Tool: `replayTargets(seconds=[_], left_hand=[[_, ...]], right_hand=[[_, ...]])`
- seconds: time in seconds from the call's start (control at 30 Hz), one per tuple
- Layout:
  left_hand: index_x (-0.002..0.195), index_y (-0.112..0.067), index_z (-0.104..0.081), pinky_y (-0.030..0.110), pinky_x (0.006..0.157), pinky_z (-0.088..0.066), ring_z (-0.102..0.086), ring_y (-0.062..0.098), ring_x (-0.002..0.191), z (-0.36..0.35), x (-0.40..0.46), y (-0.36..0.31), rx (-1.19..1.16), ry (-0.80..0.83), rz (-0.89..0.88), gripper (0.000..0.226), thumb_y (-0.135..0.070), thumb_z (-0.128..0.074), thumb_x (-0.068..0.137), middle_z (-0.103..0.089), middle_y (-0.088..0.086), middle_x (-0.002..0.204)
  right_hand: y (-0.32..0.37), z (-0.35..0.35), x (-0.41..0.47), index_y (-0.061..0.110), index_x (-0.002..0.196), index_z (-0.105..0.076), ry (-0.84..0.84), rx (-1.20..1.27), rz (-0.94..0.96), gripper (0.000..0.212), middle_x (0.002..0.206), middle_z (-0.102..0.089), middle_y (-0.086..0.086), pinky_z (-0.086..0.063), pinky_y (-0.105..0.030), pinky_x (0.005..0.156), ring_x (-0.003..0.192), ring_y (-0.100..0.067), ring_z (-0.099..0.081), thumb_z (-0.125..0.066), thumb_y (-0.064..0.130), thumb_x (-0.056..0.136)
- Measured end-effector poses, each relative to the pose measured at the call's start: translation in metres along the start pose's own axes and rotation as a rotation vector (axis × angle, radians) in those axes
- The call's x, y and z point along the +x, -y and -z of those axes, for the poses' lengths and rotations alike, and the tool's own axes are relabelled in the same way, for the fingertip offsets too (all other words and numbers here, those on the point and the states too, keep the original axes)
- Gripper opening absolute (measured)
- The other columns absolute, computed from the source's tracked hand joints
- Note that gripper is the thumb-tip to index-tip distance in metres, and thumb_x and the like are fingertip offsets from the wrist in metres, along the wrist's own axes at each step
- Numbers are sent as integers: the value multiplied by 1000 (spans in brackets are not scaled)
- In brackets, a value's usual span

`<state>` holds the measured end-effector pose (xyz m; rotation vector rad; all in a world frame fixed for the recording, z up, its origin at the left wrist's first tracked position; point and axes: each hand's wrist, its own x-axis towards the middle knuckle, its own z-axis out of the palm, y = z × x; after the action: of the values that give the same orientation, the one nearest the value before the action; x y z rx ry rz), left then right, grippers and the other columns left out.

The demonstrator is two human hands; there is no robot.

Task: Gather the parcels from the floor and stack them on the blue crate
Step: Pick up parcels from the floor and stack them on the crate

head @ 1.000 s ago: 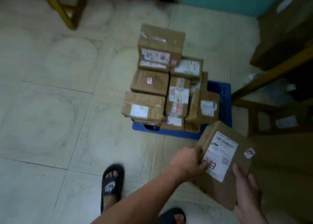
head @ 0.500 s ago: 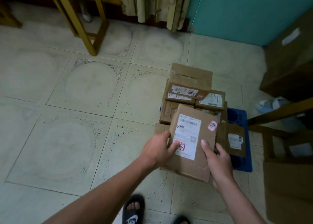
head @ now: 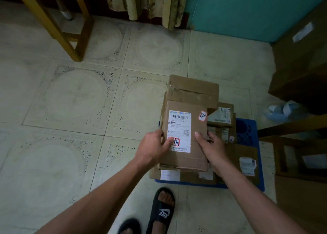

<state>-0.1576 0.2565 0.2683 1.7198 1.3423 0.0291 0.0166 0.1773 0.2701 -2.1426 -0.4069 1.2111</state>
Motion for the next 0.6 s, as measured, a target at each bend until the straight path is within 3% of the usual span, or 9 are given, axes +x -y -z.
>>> replayTargets(seconds=[0.07, 0.13, 0.27, 0.43, 0.6], left_hand=[[103, -14, -57, 29, 69, -59, -65, 16, 83, -3, 12, 2, 8, -5, 15, 29, -42, -54, 94, -69, 4, 109], [101, -13, -58, 28, 66, -57, -65, 16, 82, -3, 18, 6, 28, 3, 14, 31, -42, -54, 94, -69, 5, 107], [100, -10, -59, 30, 63, -54, -65, 19, 81, -4, 29, 13, 73, 42, 5, 33, -42, -53, 94, -70, 7, 104], [100, -11, -57, 23, 57, -46, -61, 16, 78, 0, 38, 21, 102, 72, -19, 31, -41, -52, 95, -69, 6, 106], [98, -12, -56, 35, 66, -55, -64, 22, 81, -3, 42, 28, 105, 101, 7, 30, -41, -51, 94, -70, 7, 102]], right_hand=[[-2, -6, 12, 41, 88, -56, 3, -10, -22, 9, 100, -65, 4, -54, -47, 90, 96, -22, -65, -64, 46, 88], [-6, -11, 20, 35, 106, -61, 9, -10, -46, 25, 111, -66, -2, -55, -47, 90, 98, -23, -65, -66, 48, 85], [-9, -13, 28, 37, 96, -58, 4, 10, -51, 12, 101, -66, 4, -55, -43, 89, 92, -18, -65, -66, 42, 88], [-10, -21, 28, 30, 122, -58, -12, 15, -62, 44, 117, -67, -1, -54, -47, 92, 102, -22, -66, -70, 47, 83], [-10, -23, 29, 40, 99, -60, -22, 48, -53, 17, 101, -67, 9, -56, -42, 87, 92, -15, -67, -70, 38, 86]])
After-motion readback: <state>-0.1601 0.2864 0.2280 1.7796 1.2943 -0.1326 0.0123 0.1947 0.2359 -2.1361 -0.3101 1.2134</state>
